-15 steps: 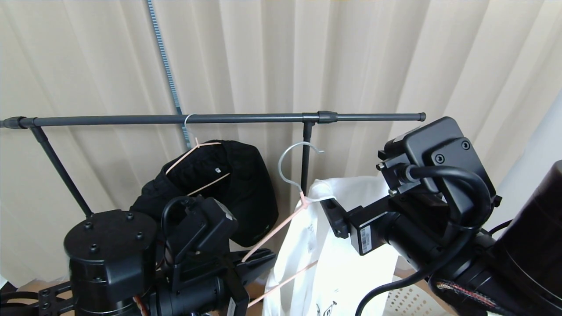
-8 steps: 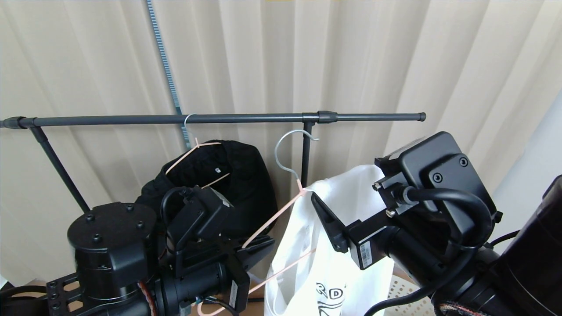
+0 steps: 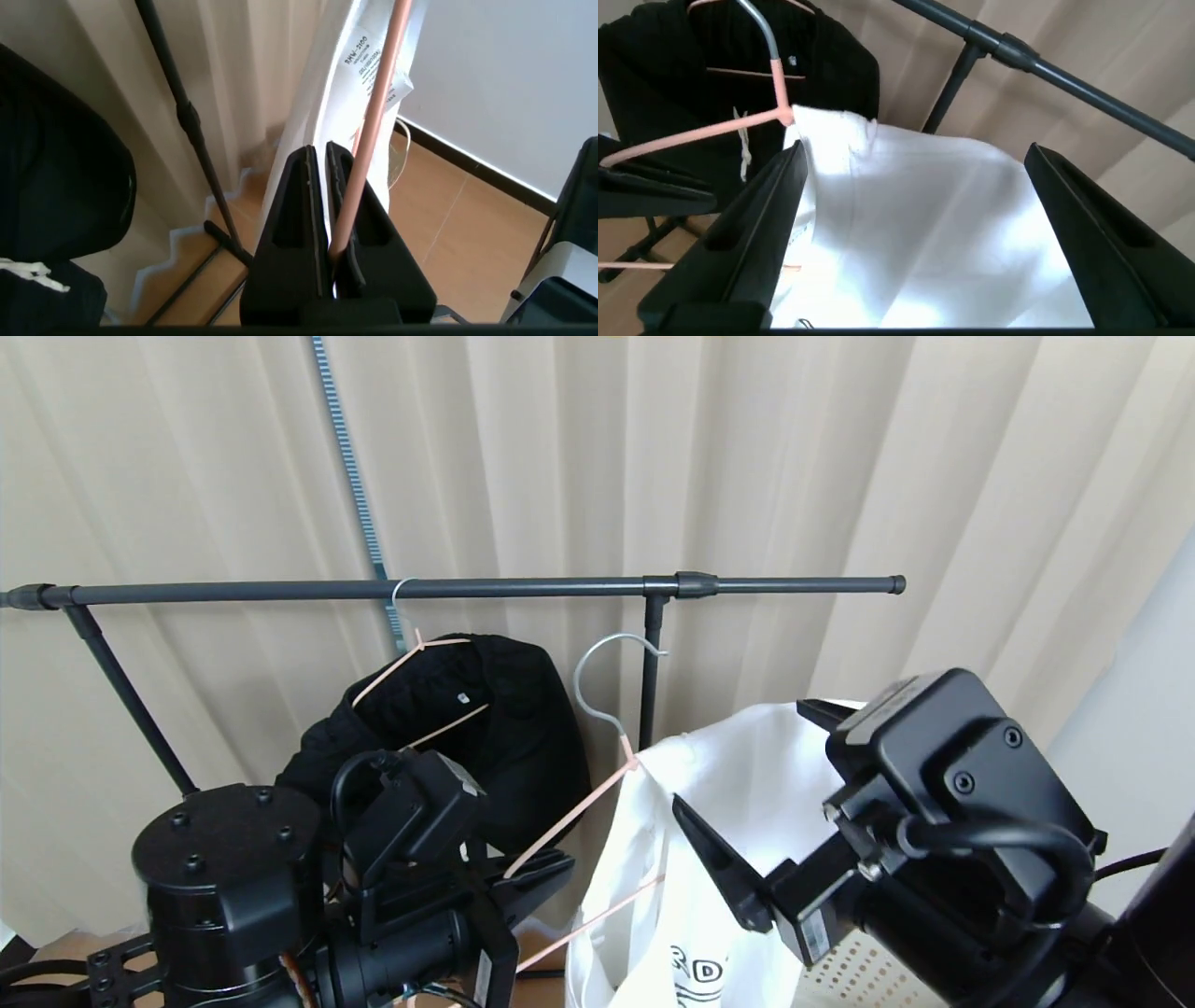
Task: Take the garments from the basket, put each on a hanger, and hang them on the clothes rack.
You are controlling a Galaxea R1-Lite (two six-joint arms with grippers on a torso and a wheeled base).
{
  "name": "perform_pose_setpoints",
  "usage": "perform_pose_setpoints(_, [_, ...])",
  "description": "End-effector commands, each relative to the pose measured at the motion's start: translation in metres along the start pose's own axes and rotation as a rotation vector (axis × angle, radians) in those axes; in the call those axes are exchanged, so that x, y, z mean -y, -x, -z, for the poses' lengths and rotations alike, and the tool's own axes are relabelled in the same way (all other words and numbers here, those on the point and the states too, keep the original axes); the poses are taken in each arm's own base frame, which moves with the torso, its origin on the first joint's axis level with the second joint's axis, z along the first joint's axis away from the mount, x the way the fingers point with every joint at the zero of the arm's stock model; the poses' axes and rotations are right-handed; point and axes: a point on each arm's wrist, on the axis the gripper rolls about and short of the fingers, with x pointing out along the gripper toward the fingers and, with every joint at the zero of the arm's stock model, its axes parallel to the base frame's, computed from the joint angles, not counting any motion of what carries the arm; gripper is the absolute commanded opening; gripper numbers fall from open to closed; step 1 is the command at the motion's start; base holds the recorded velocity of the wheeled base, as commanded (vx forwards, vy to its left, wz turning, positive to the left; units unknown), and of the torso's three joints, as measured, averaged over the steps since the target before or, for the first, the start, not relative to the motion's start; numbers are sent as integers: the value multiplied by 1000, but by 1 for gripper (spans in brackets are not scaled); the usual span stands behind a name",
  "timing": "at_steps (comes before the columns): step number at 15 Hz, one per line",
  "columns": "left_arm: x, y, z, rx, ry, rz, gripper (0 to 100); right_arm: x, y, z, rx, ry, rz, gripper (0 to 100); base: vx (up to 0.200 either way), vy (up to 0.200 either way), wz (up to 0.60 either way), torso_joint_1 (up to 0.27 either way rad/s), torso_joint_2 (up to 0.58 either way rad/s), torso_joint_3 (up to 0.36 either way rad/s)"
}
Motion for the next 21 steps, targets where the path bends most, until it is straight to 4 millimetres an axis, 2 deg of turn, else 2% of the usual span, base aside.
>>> perform_pose_setpoints(1, [-4,6,5,-9,-12,-17,0,22,27,-9,21,5,-90,100,0,0,0,0,0,0])
perform_pose_setpoints(3, [-8,13,11,-24,-45,-16,0,35,36,-15,-27,47,-190,100,0,0,0,0,0,0])
perform_pose_setpoints(6, [-9,25,16,-27,-67,15,0,55,34,-36,-157,98,-341,100,0,0,0,0,0,0])
perform_pose_setpoints(9, [-7,33,29,-67,-116,42,0,68,19,-44,-319,193,-564,100,0,0,0,0,0,0])
perform_pose_setpoints(11, [-5,35,35,-88,-146,79,0,74,1,-41,-376,218,-678,100,0,0,0,0,0,0])
perform_pose_setpoints(13, [-3,36,38,-97,-158,100,0,82,-23,-23,-418,267,-844,100,0,0,0,0,0,0])
perform_pose_setpoints(15, [1,35,38,-95,-177,122,0,79,-28,-16,-403,254,-946,100,0,0,0,0,0,0])
perform_pose_setpoints(19, [6,34,36,-87,-188,146,0,68,-46,1,-464,233,-996,100,0,0,0,0,0,0])
perform_pose_setpoints(21, [8,33,35,-80,-192,152,0,66,-48,5,-477,227,-1009,100,0,0,0,0,0,0])
